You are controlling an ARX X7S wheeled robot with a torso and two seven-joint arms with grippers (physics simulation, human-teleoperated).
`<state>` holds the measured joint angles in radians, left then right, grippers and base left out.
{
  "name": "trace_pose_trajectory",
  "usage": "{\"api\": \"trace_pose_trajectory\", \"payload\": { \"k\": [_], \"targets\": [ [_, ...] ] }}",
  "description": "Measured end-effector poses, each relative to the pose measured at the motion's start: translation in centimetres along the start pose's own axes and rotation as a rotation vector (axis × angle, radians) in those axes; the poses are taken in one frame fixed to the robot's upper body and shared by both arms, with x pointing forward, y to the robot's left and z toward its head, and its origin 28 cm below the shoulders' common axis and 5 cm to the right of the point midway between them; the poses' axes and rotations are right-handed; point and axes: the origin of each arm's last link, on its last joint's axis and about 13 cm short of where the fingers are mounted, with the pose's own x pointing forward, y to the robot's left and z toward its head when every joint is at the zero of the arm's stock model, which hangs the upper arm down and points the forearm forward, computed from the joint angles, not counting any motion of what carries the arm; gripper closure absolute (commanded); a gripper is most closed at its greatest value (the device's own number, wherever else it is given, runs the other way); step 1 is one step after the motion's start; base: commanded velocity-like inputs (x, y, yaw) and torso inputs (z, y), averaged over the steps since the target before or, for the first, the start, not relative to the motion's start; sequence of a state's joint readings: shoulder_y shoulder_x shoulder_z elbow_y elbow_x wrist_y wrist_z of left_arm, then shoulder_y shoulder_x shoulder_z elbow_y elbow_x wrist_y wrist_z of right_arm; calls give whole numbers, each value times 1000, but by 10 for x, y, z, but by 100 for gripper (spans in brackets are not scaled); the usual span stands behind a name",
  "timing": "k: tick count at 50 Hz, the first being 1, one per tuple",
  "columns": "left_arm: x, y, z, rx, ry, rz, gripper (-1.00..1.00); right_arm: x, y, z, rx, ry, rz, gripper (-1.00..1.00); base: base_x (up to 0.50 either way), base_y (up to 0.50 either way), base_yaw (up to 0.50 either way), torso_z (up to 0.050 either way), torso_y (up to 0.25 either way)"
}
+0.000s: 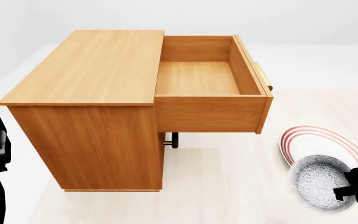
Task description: Open the top drawer of the cabinet and put the bowl in it.
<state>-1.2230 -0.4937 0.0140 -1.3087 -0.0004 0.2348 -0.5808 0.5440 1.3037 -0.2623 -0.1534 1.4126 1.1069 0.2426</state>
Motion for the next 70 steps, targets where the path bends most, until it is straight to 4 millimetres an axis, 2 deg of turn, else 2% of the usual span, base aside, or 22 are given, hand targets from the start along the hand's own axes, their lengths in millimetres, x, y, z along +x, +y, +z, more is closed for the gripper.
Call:
{"api": "trace_pose_trajectory", "payload": {
  "k": [12,23,33,43,53,70],
  "targets": [
    [0,0,0,-1,1,-1,-100,-19,-9,48,4,-119,-128,100,0,0,0,0,0],
    [0,0,0,-4,3,0,-100,-35,-14,107,-10,-226,-245,100,0,0,0,0,0],
    [1,0,1,-6,6,1,-100,-48,-10,163,-10,-356,-314,100,0,0,0,0,0],
    [1,1,1,-8,7,0,-100,-56,4,211,-33,-476,-337,100,0,0,0,0,1],
    [1,1,1,-10,8,0,-100,-58,26,244,-80,-566,-311,100,0,0,0,0,0],
    [1,1,0,-16,9,-3,-100,-36,73,285,-211,-603,-222,100,0,0,0,0,1]
  ]
}}
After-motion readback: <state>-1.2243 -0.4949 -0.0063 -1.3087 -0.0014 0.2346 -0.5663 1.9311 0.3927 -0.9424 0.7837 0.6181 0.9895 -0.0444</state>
